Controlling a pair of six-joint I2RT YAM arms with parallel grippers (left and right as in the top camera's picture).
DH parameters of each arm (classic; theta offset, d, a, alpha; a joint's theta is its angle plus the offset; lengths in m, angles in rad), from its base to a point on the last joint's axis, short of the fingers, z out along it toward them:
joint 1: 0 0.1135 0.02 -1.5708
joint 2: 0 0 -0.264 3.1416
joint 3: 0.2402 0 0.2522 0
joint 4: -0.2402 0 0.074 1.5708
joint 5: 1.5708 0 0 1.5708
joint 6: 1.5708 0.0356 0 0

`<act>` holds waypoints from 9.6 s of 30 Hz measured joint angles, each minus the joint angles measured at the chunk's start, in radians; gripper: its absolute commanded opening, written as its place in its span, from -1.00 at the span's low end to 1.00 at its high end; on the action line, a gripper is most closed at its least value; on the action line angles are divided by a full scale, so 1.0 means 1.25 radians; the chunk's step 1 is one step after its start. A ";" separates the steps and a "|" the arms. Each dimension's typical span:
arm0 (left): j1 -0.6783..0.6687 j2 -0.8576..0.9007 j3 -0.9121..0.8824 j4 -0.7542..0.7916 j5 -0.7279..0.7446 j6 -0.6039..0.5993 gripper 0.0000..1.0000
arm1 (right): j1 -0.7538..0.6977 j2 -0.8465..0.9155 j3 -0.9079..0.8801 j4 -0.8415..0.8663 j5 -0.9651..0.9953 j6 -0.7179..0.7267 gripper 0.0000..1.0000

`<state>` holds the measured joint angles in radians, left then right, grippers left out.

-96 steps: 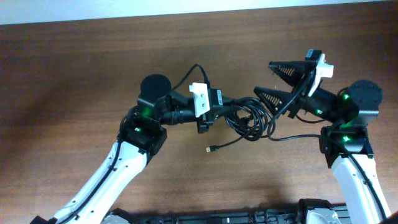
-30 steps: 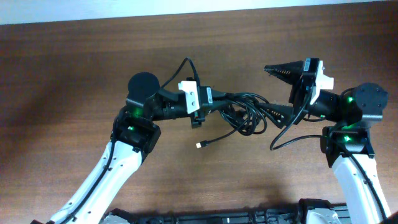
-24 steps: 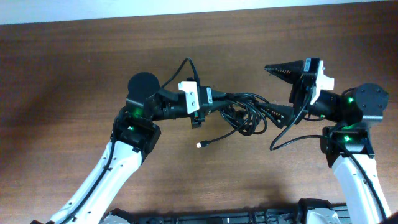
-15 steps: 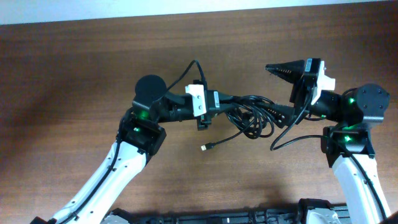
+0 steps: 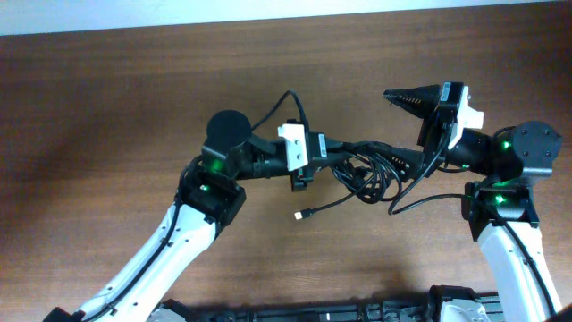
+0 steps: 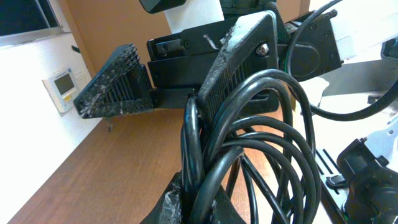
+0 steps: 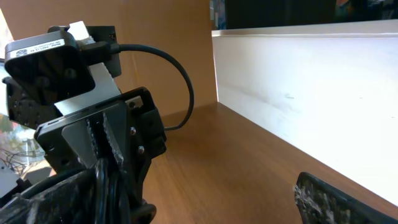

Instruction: Untangle cables

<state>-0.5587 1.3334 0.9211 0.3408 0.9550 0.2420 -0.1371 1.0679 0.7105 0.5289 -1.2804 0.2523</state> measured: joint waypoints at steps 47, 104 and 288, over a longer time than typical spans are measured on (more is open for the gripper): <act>-0.015 0.025 -0.007 0.184 0.145 -0.048 -1.00 | 0.005 -0.007 0.008 -0.318 0.326 -0.132 0.97; 0.121 0.012 -0.004 0.019 -0.131 -0.344 -1.00 | 0.002 -0.002 0.005 -0.393 -0.006 0.096 0.97; -0.031 -0.016 0.276 -0.631 -0.204 0.204 -1.00 | 0.069 0.085 0.570 -1.467 0.276 -1.003 -0.92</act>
<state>-0.5972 1.3136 1.2663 -0.4473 0.7002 0.4965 -0.0505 1.1736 1.4235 -1.3052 -0.9352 -1.0019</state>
